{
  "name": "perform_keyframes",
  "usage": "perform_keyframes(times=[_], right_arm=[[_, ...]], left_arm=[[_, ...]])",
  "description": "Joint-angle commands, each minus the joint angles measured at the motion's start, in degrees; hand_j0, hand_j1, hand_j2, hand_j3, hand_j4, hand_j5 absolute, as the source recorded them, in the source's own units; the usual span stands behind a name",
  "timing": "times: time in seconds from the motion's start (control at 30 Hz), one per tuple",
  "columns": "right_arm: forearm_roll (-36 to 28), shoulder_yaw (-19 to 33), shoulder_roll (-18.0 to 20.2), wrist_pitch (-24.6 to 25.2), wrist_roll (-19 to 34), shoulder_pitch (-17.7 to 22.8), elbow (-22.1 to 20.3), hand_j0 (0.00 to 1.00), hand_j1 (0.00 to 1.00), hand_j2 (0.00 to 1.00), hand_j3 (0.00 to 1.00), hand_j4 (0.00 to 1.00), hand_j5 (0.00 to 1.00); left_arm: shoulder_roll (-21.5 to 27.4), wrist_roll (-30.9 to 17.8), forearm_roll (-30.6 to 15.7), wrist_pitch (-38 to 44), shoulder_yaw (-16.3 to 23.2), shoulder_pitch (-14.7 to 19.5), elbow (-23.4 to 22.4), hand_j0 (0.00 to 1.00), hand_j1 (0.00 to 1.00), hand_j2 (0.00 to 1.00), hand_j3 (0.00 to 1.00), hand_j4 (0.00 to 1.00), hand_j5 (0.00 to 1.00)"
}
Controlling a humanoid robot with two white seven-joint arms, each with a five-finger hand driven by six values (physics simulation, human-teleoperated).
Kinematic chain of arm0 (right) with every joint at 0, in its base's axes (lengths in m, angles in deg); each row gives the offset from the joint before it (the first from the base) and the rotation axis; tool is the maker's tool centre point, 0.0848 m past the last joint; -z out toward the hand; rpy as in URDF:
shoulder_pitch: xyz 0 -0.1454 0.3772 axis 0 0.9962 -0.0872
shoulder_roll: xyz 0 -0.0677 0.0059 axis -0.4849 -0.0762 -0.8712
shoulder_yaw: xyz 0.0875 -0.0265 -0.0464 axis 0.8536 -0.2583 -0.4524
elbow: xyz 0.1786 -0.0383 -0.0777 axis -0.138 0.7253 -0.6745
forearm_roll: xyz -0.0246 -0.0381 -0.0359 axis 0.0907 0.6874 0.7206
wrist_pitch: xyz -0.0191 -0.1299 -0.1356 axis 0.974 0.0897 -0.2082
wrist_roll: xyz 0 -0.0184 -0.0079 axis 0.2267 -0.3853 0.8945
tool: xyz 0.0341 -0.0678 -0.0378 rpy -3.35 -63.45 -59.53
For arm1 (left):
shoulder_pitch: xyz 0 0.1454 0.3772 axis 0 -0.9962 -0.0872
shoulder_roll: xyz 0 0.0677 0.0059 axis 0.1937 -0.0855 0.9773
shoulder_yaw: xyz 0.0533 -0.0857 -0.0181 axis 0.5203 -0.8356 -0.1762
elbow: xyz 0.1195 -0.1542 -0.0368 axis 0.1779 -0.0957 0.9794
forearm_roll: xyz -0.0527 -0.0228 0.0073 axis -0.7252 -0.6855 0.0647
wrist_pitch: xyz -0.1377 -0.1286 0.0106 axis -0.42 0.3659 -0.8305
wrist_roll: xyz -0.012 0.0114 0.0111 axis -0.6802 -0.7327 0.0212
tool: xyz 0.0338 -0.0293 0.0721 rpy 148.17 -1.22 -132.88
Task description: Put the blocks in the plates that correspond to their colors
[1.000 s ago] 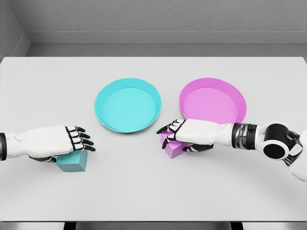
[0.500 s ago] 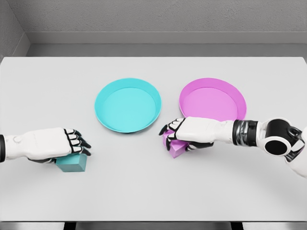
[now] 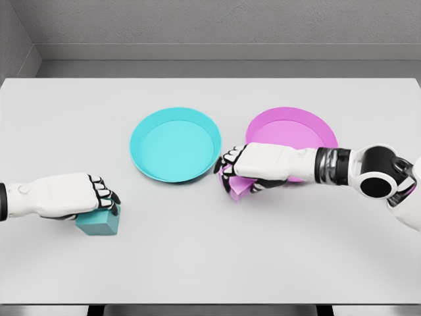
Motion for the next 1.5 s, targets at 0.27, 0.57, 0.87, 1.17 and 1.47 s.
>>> perform_keyframes(times=[0.27,0.57,0.87,1.17,1.47], right_arm=[[-0.5,6.5,-0.6,0.8,1.3,-0.8,0.0,0.38,0.38,0.38,0.38,0.38,0.38],[0.1,11.5,-0.3,5.9,1.4,-1.1,7.7,0.39,0.39,0.39,0.39,0.39,0.39],[-0.1,11.6,-0.4,16.7,1.3,-1.1,12.8,0.42,0.42,0.42,0.42,0.42,0.42],[-0.4,11.5,-1.0,16.8,1.0,-1.0,12.0,1.00,1.00,1.00,1.00,1.00,1.00],[-0.6,14.5,3.9,14.9,1.1,-0.3,-0.1,1.00,1.00,1.00,1.00,1.00,1.00]], left_arm=[[-0.7,0.2,-0.4,0.1,-0.2,2.4,-0.2,0.45,0.45,0.45,0.45,0.45,0.45],[-2.3,0.2,-1.1,0.1,-0.4,7.2,-0.3,0.45,0.45,0.45,0.45,0.45,0.45],[-7.3,0.0,-1.3,0.1,-0.2,12.2,-3.2,0.46,0.46,0.46,0.46,0.46,0.46],[-15.9,-0.3,-0.5,0.1,1.5,18.6,-10.7,0.46,0.46,0.46,0.46,0.46,0.46],[-22.7,-0.2,0.6,0.1,7.5,23.6,-14.5,1.00,1.00,1.00,1.00,1.00,1.00]])
